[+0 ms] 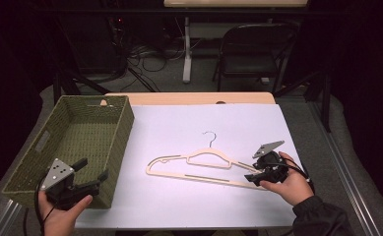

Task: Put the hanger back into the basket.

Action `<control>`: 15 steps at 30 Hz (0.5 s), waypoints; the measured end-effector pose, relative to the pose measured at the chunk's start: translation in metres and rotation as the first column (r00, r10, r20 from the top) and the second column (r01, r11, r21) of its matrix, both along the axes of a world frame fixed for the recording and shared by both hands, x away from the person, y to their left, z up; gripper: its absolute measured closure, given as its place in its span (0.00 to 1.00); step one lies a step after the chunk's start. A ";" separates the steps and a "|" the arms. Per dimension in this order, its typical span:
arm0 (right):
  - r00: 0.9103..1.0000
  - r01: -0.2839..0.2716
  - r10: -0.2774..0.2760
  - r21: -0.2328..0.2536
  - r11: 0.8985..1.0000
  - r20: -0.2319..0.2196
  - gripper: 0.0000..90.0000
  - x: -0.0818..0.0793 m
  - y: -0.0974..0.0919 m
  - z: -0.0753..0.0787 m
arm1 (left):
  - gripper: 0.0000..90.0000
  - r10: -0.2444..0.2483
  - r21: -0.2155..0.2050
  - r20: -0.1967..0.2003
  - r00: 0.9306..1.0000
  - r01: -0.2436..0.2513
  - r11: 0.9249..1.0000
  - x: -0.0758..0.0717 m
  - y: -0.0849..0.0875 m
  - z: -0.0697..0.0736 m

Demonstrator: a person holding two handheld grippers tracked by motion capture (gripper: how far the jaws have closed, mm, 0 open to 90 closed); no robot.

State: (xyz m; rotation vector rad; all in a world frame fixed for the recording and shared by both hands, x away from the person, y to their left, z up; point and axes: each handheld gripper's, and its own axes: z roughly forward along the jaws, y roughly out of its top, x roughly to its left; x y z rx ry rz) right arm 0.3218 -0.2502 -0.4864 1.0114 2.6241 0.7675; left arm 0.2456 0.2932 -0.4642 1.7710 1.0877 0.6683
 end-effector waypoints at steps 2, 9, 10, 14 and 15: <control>1.000 0.004 -0.004 -0.025 1.000 -0.016 0.51 0.000 0.002 0.001 | 0.20 -0.002 0.001 0.002 1.000 0.002 1.000 0.000 0.000 0.000; 0.999 -0.039 0.038 -0.049 0.998 -0.034 0.51 0.007 0.009 0.002 | 0.20 -0.006 0.003 0.001 1.000 0.006 1.000 0.000 -0.002 0.000; 0.999 -0.039 0.038 -0.049 0.998 -0.034 0.51 0.007 0.009 0.002 | 0.20 -0.006 0.003 0.001 1.000 0.006 1.000 0.000 -0.002 0.000; 0.993 -0.105 0.098 -0.107 0.989 -0.070 0.52 0.013 0.019 0.006 | 0.20 -0.009 0.002 0.002 1.000 0.009 1.000 -0.001 -0.003 0.001; 0.994 -0.106 0.102 -0.085 0.991 -0.049 0.52 0.014 0.022 0.003 | 0.20 -0.009 0.003 0.003 1.000 0.009 1.000 -0.001 -0.003 0.001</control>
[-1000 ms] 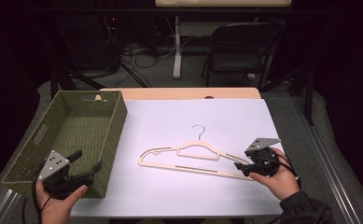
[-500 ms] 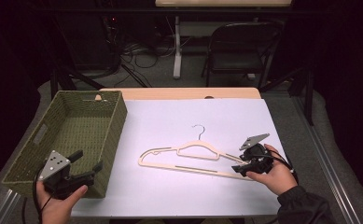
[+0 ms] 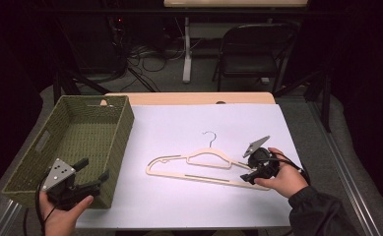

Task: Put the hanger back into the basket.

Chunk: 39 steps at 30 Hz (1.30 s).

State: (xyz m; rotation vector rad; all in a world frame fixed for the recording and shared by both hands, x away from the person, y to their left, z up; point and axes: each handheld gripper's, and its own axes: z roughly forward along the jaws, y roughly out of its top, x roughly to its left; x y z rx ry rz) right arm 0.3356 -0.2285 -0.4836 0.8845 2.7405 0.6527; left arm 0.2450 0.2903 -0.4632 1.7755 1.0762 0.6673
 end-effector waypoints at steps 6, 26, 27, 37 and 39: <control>0.996 -0.070 0.064 -0.085 0.994 -0.070 0.55 0.009 0.016 0.002 | 0.20 -0.001 0.002 0.002 1.000 0.001 1.000 0.000 0.001 0.001; 0.976 -0.201 0.183 -0.152 0.968 -0.121 0.65 0.025 0.055 -0.012 | 0.20 -0.002 -0.001 0.002 1.000 0.002 1.000 0.000 0.001 0.001; 0.972 -0.216 0.197 -0.161 0.963 -0.128 0.66 0.026 0.059 -0.015 | 0.20 -0.002 -0.001 0.003 1.000 0.002 1.000 0.000 0.001 0.001; 0.956 -0.279 0.255 -0.177 0.944 -0.146 0.71 0.026 0.076 -0.029 | 0.20 -0.009 0.003 0.004 1.000 0.009 1.000 0.000 -0.001 0.001; 0.953 -0.286 0.261 -0.174 0.942 -0.151 0.73 0.026 0.078 -0.031 | 0.21 -0.009 0.003 0.005 1.000 0.009 1.000 0.000 -0.001 0.001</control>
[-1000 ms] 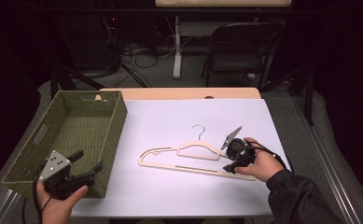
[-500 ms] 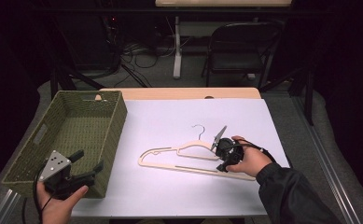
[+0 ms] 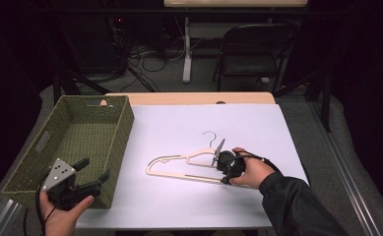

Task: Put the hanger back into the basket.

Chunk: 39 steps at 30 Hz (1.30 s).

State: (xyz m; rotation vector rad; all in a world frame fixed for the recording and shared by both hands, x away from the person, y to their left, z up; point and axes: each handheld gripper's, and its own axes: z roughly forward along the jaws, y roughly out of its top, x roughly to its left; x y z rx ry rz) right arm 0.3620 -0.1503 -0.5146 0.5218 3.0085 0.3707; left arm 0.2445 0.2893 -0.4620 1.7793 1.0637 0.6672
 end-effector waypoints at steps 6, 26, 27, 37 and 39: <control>1.000 -0.020 0.020 -0.002 1.000 -0.010 0.76 0.001 0.005 -0.007 | 0.21 -0.001 -0.001 -0.001 1.000 0.001 1.000 0.000 -0.001 0.000; 0.994 -0.102 0.100 -0.051 0.994 -0.034 0.88 0.000 0.017 -0.013 | 0.21 -0.005 0.001 -0.002 1.000 0.005 1.000 0.001 -0.002 -0.001; 0.993 -0.110 0.109 -0.051 0.993 -0.037 0.88 -0.001 0.017 -0.013 | 0.21 -0.005 0.000 -0.001 1.000 0.005 1.000 0.001 -0.002 -0.001; 0.989 -0.146 0.144 -0.054 0.988 -0.033 0.88 -0.005 0.018 -0.011 | 0.21 -0.003 0.000 0.002 1.000 0.003 1.000 0.000 -0.001 0.000; 0.988 -0.153 0.151 -0.057 0.987 -0.032 0.89 -0.007 0.018 -0.010 | 0.21 -0.004 0.000 0.001 1.000 0.004 1.000 0.001 -0.002 0.000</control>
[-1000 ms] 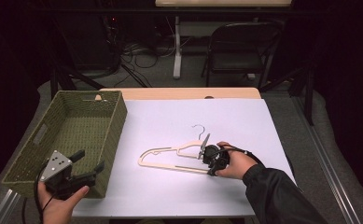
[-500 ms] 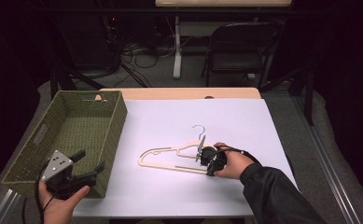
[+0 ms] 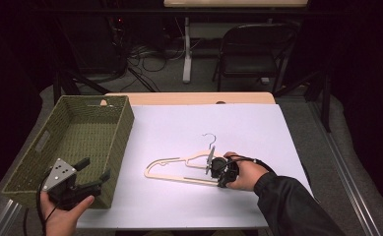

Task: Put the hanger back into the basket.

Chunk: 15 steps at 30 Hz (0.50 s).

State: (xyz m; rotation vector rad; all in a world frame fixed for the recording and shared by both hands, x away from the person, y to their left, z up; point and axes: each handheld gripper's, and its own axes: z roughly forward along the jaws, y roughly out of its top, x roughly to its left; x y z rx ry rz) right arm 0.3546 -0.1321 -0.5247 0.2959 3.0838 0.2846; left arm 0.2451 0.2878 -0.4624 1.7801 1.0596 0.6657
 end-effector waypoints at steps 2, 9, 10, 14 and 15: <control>1.000 -0.011 0.011 0.002 1.000 0.011 0.89 -0.001 0.000 0.001 | 0.21 -0.001 0.001 0.000 1.000 0.001 1.000 0.000 0.000 0.000; 0.999 -0.014 0.014 0.000 1.000 0.033 0.89 -0.002 0.000 0.001 | 0.21 -0.001 0.001 0.000 1.000 0.001 1.000 0.000 -0.001 0.000; 0.999 -0.015 0.015 0.000 1.000 0.037 0.89 -0.003 0.000 0.001 | 0.21 0.000 0.001 -0.001 1.000 0.000 1.000 0.000 0.000 0.000; 0.998 -0.016 0.015 0.010 1.000 0.058 0.89 -0.004 0.000 0.003 | 0.21 0.000 0.001 0.001 1.000 0.000 1.000 0.000 0.000 0.000; 0.998 -0.023 0.022 0.010 1.000 0.066 0.89 -0.004 0.000 0.003 | 0.21 -0.001 0.002 0.001 1.000 0.001 1.000 0.000 0.000 0.000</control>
